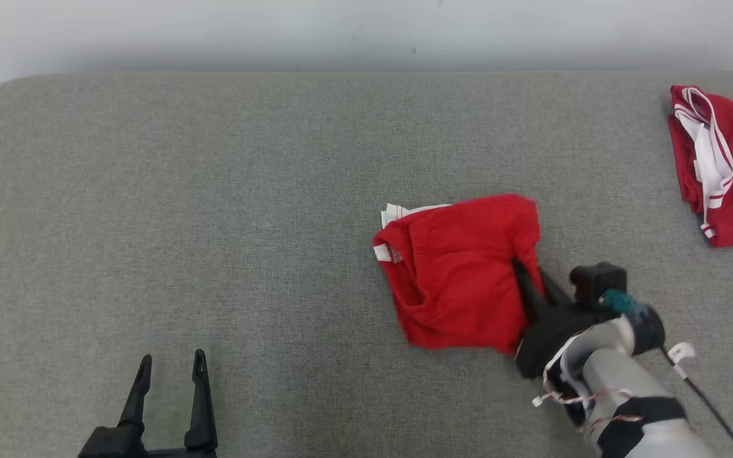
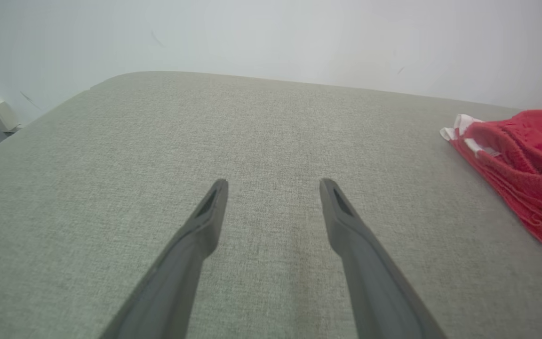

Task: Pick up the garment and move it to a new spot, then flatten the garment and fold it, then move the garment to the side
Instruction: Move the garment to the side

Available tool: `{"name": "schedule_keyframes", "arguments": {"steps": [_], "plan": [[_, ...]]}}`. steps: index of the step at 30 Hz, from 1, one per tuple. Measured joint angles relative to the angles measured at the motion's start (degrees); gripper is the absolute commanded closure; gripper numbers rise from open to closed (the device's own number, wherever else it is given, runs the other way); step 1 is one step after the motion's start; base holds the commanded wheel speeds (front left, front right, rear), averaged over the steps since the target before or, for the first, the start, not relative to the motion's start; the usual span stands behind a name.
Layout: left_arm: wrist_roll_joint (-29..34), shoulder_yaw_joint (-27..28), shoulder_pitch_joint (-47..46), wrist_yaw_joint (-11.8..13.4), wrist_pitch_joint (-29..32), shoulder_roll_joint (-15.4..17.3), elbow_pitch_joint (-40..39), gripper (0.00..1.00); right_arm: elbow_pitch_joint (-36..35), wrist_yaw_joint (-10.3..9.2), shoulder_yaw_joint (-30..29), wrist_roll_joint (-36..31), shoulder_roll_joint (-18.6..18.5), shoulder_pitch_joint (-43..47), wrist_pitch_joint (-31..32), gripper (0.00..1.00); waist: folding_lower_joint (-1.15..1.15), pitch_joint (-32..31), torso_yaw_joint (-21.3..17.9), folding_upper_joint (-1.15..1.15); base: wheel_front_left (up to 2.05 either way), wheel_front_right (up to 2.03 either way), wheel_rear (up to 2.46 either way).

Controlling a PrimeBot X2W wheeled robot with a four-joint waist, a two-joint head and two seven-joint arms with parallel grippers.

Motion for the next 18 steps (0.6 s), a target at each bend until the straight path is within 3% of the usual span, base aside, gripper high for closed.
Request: {"name": "schedule_keyframes", "arguments": {"steps": [18], "plan": [[2.18, -1.60, -6.33, -2.01, 0.00, -0.01, -3.80, 0.00, -3.81, -0.01, 12.55, 3.50, -18.41, -18.68, 2.72, 1.00, 0.01, 7.99, -3.05, 0.00, 0.00, 0.00, 0.00]]}}
